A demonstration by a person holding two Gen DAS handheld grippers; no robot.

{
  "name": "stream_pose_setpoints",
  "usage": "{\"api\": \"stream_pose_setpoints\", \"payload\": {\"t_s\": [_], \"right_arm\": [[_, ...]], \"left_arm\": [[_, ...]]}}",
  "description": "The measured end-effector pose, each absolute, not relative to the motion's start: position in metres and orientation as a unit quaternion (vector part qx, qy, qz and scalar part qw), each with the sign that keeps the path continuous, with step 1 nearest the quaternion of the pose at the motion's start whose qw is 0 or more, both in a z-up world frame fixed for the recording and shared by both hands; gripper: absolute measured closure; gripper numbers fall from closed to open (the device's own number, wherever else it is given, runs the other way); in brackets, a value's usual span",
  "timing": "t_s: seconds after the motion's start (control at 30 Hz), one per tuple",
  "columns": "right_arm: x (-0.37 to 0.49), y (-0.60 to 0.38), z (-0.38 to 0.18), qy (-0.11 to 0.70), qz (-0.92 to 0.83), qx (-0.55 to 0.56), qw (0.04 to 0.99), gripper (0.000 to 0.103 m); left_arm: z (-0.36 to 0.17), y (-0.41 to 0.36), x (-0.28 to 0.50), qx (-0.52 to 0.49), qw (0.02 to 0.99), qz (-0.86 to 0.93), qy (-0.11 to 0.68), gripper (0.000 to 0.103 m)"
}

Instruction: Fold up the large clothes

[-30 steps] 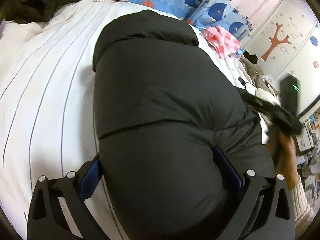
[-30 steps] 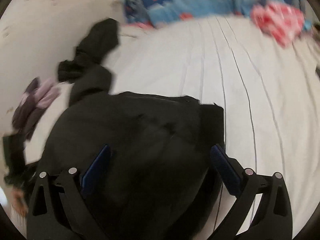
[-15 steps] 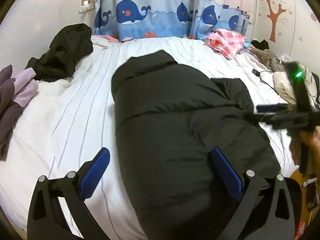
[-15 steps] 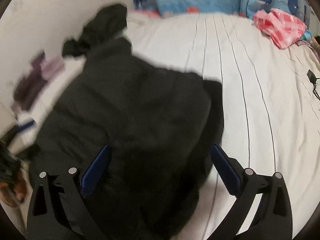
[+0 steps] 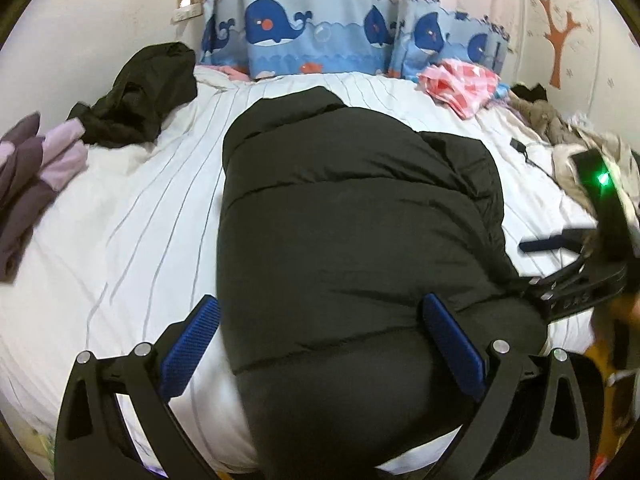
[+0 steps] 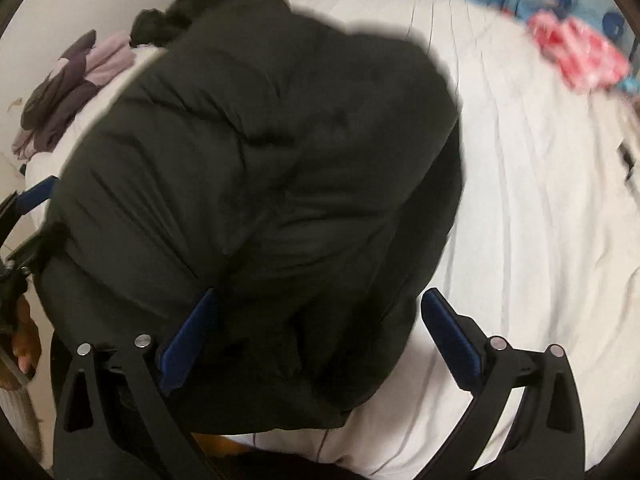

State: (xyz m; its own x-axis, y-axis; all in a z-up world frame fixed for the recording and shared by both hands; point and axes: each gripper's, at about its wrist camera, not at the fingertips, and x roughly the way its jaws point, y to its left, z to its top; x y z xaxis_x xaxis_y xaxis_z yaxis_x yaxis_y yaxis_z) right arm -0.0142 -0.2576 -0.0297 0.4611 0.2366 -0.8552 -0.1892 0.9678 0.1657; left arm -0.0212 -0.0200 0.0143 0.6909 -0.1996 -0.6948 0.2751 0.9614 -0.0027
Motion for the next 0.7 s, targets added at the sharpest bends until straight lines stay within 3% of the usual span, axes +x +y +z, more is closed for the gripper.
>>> {"api": "stream_pose_setpoints", "payload": {"t_s": [0.13,0.37,0.47,0.57,0.63,0.7], "right_arm": [[-0.032,-0.278,-0.006,0.471,0.116,0.036,0.874,0.006],[-0.01,-0.278,0.083,0.347,0.152,0.077,0.922,0.006],[0.044,-0.276,0.061,0.384,0.15,0.124,0.903,0.006],[0.094,-0.297,-0.022,0.461,0.117,0.159,0.865,0.006],[0.107,-0.315,-0.059,0.473,0.138,0.261,0.83,0.006],[0.102,-0.325,-0.064,0.474,0.13,0.259,0.832,0.007]], "left_arm": [[0.006,-0.023,-0.032,0.023,0.927,-0.115,0.357,0.006],[0.004,-0.023,-0.035,-0.001,0.935,-0.111,0.337,0.006],[0.002,-0.028,-0.039,0.001,0.937,-0.107,0.334,0.006],[0.001,-0.031,-0.04,0.005,0.934,-0.119,0.336,0.006],[0.001,-0.035,-0.041,0.011,0.933,-0.133,0.334,0.006],[0.0,-0.038,-0.04,0.022,0.932,-0.131,0.337,0.006]]}}
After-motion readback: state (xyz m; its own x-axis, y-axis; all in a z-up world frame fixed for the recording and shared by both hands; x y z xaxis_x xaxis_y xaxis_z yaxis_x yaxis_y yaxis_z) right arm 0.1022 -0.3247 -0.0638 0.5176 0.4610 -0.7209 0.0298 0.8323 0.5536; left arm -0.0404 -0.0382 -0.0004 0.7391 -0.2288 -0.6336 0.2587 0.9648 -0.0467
